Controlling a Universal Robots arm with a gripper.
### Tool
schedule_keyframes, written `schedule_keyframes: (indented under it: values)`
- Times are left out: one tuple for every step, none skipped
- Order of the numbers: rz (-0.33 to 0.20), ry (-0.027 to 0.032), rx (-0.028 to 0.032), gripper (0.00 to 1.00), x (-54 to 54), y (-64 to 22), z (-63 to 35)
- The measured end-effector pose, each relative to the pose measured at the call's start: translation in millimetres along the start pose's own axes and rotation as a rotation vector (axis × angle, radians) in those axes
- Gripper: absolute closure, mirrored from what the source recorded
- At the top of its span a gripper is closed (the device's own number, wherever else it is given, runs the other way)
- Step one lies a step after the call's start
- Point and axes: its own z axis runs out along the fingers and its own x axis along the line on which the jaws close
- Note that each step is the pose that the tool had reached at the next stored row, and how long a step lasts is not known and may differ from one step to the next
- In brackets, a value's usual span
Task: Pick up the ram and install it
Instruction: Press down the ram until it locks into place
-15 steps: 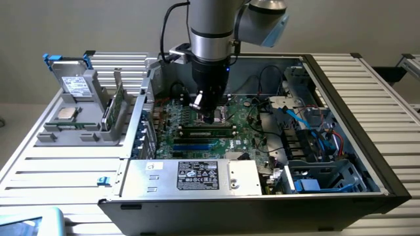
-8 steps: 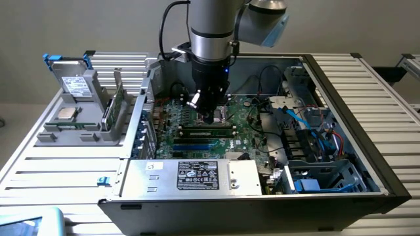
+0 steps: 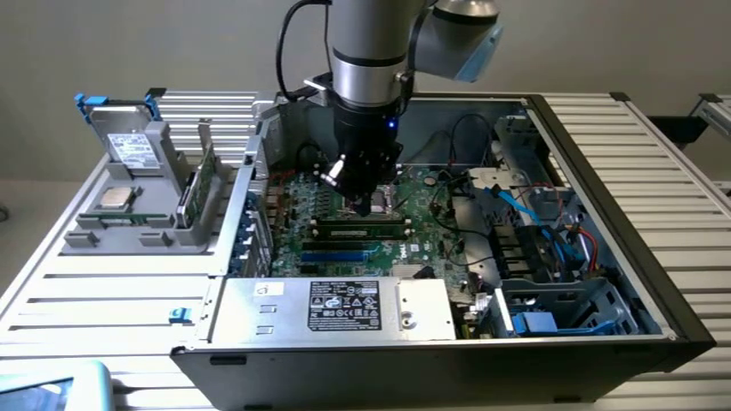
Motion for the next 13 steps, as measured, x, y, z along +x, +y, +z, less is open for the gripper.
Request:
schedule_keyframes:
  values:
    - [0.015, 0.0004, -0.0008, 0.89, 0.0, 0.0, 0.0]
    - [0.030, 0.0008, -0.0015, 0.89, 0.0, 0.0, 0.0]
    - [0.045, 0.0013, -0.0023, 0.89, 0.0, 0.0, 0.0]
    - [0.062, 0.0017, -0.0032, 0.89, 0.0, 0.0, 0.0]
    - [0.077, 0.0021, -0.0040, 0.89, 0.0, 0.0, 0.0]
    - [0.092, 0.0024, -0.0048, 0.89, 0.0, 0.0, 0.1]
    - [0.107, 0.0029, -0.0056, 0.89, -0.1, 0.0, 0.1]
    - [0.121, 0.0032, -0.0063, 0.89, -0.1, 0.0, 0.1]
    - [0.137, 0.0038, -0.0071, 0.89, 0.0, 0.0, 0.0]
    - [0.150, 0.0042, -0.0078, 0.89, 0.0, 0.0, 0.0]
    - [0.165, 0.0045, -0.0086, 0.89, 0.0, 0.0, 0.0]
    - [0.178, 0.0049, -0.0092, 0.89, 0.0, 0.0, 0.0]
    - [0.190, 0.0053, -0.0098, 0.89, 0.0, 0.0, 0.0]
